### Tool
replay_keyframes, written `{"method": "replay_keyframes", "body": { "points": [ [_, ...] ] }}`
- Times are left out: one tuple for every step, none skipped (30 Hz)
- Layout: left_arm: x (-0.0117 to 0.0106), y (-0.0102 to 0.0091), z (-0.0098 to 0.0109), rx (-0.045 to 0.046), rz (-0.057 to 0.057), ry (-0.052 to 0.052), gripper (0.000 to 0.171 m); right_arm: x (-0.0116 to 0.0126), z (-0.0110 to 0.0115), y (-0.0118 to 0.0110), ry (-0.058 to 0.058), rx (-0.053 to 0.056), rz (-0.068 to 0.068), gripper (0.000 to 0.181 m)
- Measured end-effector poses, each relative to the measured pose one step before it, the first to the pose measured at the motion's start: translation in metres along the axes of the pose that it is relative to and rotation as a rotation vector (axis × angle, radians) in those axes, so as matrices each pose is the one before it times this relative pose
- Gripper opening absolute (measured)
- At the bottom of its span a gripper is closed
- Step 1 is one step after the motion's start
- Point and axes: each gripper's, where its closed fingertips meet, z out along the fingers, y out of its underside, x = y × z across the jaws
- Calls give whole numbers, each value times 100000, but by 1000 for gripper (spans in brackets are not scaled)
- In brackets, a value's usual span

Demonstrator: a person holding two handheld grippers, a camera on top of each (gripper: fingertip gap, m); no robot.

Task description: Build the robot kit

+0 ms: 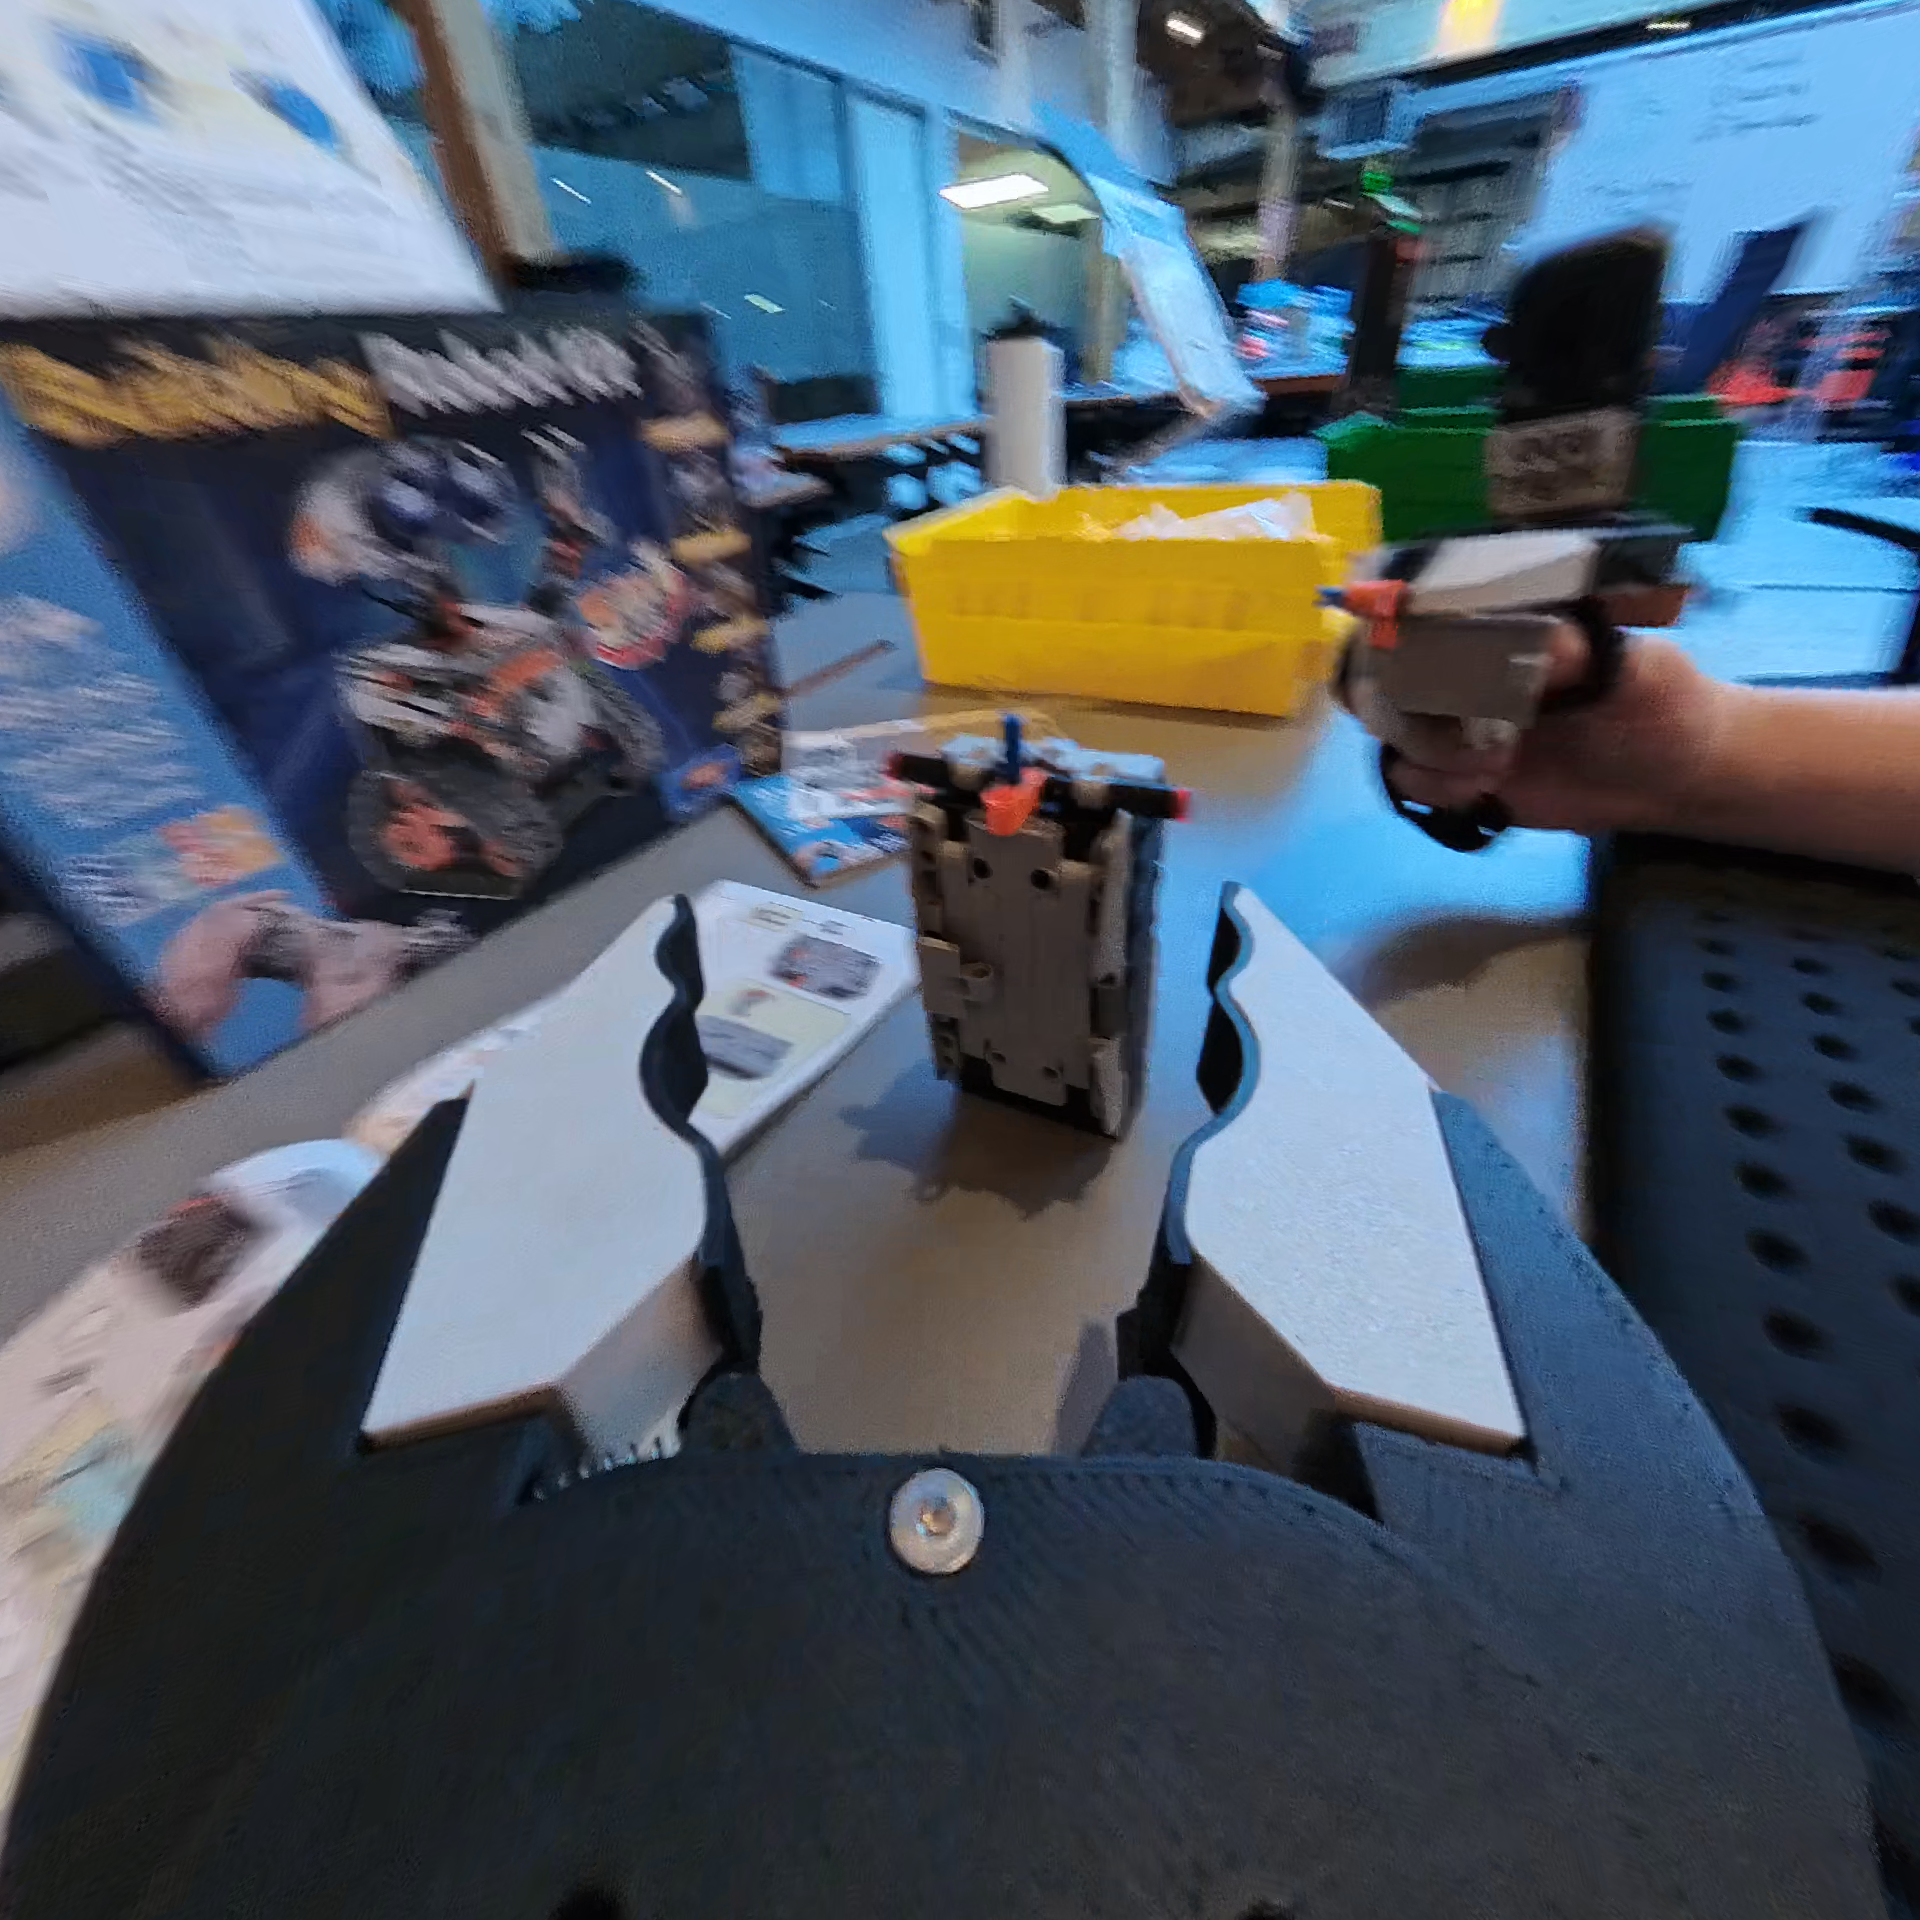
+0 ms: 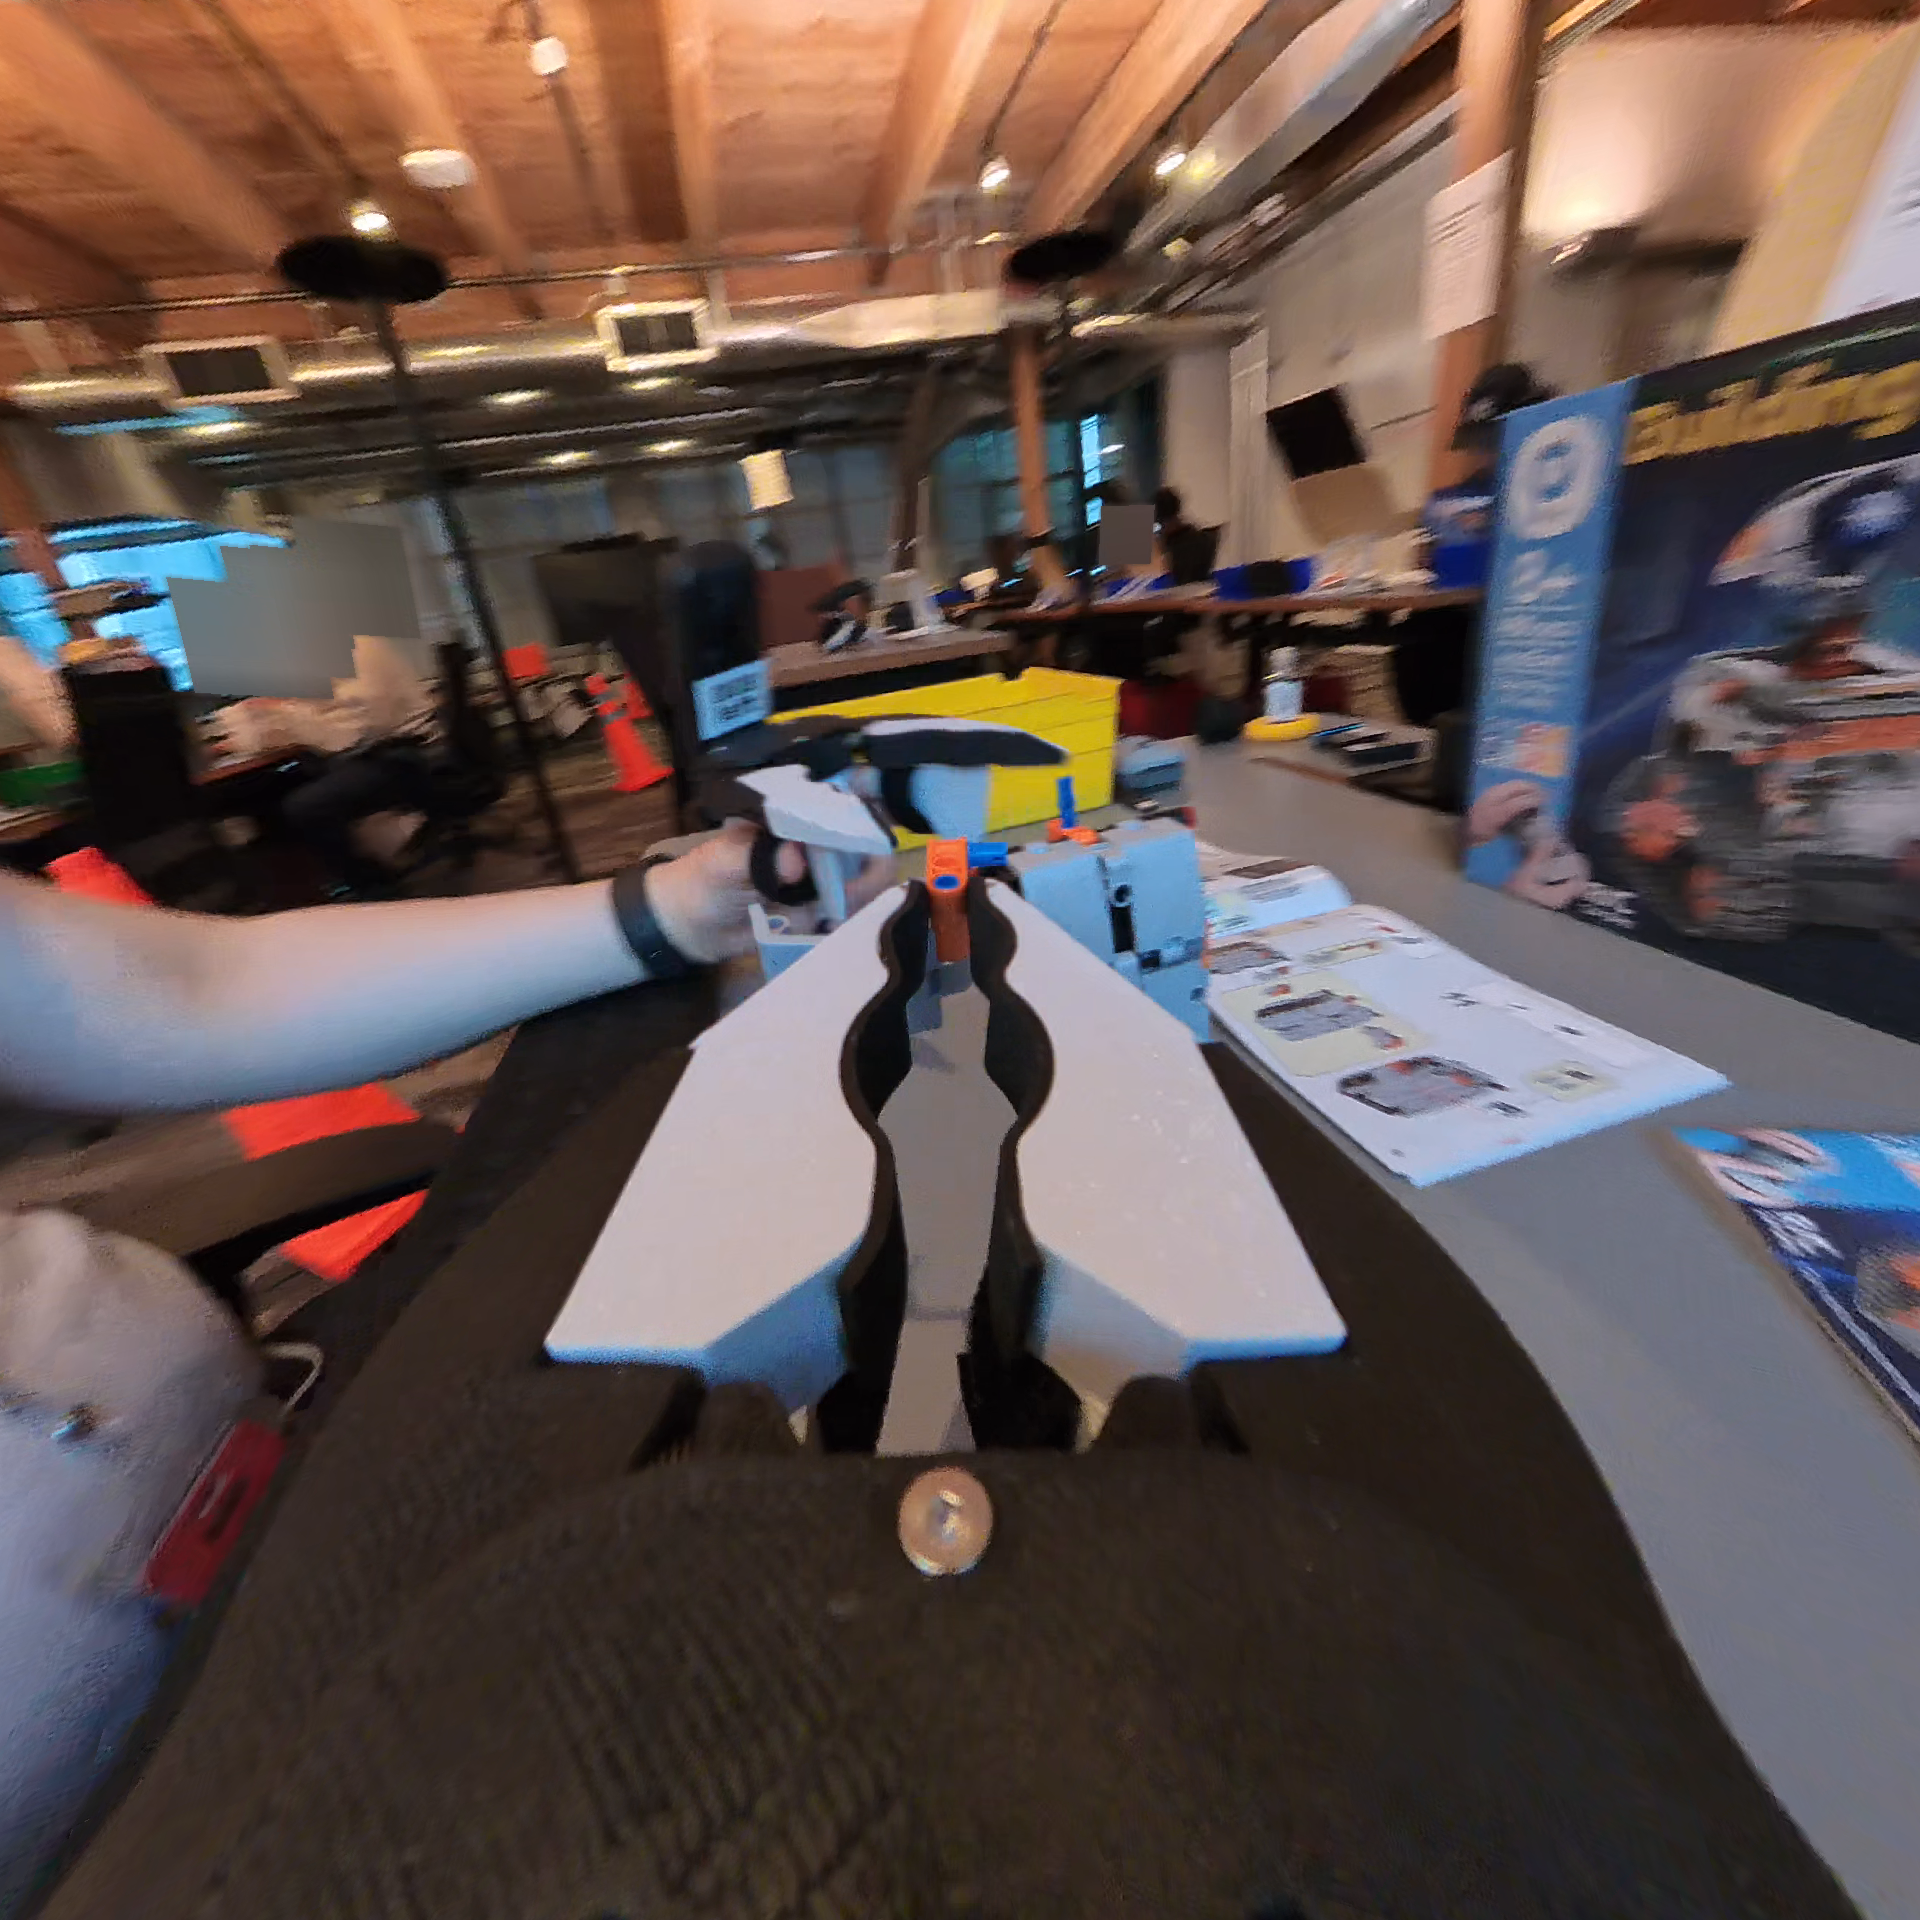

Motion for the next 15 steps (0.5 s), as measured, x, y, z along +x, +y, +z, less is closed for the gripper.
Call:
{"method": "replay_keyframes", "body": {
  "points": [
    [-764,-1378,-1248,6407,2830,-8740,90,-29,-533,-373,3346,2952,943,7],
    [-421,-1720,-1354,8986,2068,-6342,89,-172,-466,-446,2365,3682,2216,7],
    [-295,-1594,-1347,8559,1617,-4992,84,-214,-398,-433,2292,3995,2019,7],
    [-332,-1148,-1199,5908,2171,-4686,78,-266,-292,-263,1941,2982,964,7],
    [-312,-723,-981,2982,2479,-3783,76,-399,-143,108,924,559,153,7],
    [-208,-475,-752,1246,1578,-2573,75,-391,3,462,458,-1983,-260,7],
    [-117,-369,-494,1131,320,-1553,75,-373,124,595,204,-3181,-1129,7],
    [-55,-194,-270,908,-693,-678,74,-272,188,562,474,-3093,-1718,7],
    [-44,13,-48,16,-1040,-224,73,-174,199,421,564,-2345,-1711,7],
    [-117,232,98,-948,-844,-306,72,-74,168,315,443,-1891,-1284,7],
    [-136,389,177,-1491,-732,-162,73,26,111,234,337,-1384,-504,7],
    [-57,469,208,-1789,-1029,419,73,126,55,139,265,-621,587,7],
    [24,470,234,-2010,-1068,837,73,138,-2,28,-72,73,1324,7],
    [33,392,220,-1817,-372,639,73,151,-48,-63,-4,548,1338,7],
    [95,357,205,-1571,543,617,73,177,-87,-71,283,652,1139,7]
  ]
}}
